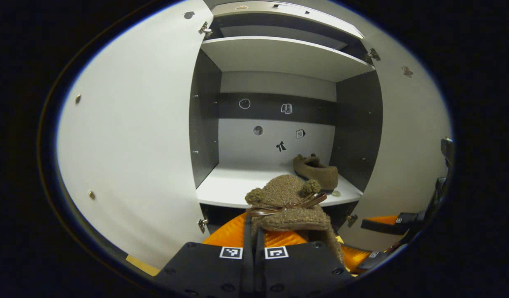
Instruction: Grab one shoe with the right hand and put it into the shoe cabinet, grab the other shoe with the left hand and put it into the shoe cabinet; then close the right door with the right hand and the left door with the left hand.
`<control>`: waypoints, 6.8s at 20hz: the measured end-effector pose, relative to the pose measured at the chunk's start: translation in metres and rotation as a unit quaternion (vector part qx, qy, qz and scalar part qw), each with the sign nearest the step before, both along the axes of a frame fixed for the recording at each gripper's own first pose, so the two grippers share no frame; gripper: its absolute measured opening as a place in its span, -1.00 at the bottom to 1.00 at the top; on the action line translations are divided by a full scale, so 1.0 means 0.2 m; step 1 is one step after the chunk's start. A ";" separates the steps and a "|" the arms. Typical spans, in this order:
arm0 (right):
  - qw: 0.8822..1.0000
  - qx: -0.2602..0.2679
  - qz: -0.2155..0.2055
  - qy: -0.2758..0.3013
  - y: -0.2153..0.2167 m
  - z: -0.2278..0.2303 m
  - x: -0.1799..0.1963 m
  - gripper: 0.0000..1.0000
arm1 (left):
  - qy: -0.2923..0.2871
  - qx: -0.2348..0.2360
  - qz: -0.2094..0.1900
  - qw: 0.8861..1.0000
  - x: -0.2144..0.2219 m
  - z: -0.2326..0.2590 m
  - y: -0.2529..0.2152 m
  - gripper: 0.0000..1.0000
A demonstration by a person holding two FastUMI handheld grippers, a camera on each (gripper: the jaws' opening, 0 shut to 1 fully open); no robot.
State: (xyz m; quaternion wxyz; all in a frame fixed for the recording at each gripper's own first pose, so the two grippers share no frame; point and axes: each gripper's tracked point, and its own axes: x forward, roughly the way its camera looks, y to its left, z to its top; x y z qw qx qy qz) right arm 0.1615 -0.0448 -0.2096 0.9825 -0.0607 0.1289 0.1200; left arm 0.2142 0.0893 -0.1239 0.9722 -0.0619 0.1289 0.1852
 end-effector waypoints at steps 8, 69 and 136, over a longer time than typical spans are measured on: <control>0.999 0.006 0.045 0.021 0.06 -0.08 0.07 0.96 | -0.001 0.052 -0.014 0.999 0.70 0.13 0.33 -0.90; 0.949 0.032 -0.274 -0.154 -1.08 0.87 -0.76 0.94 | -0.130 -0.026 -0.208 0.969 -1.17 0.57 -0.10 0.93; 0.981 0.090 -0.090 -0.150 -0.31 0.82 -0.09 0.96 | -0.108 0.010 -0.091 0.990 -1.00 0.45 0.61 0.89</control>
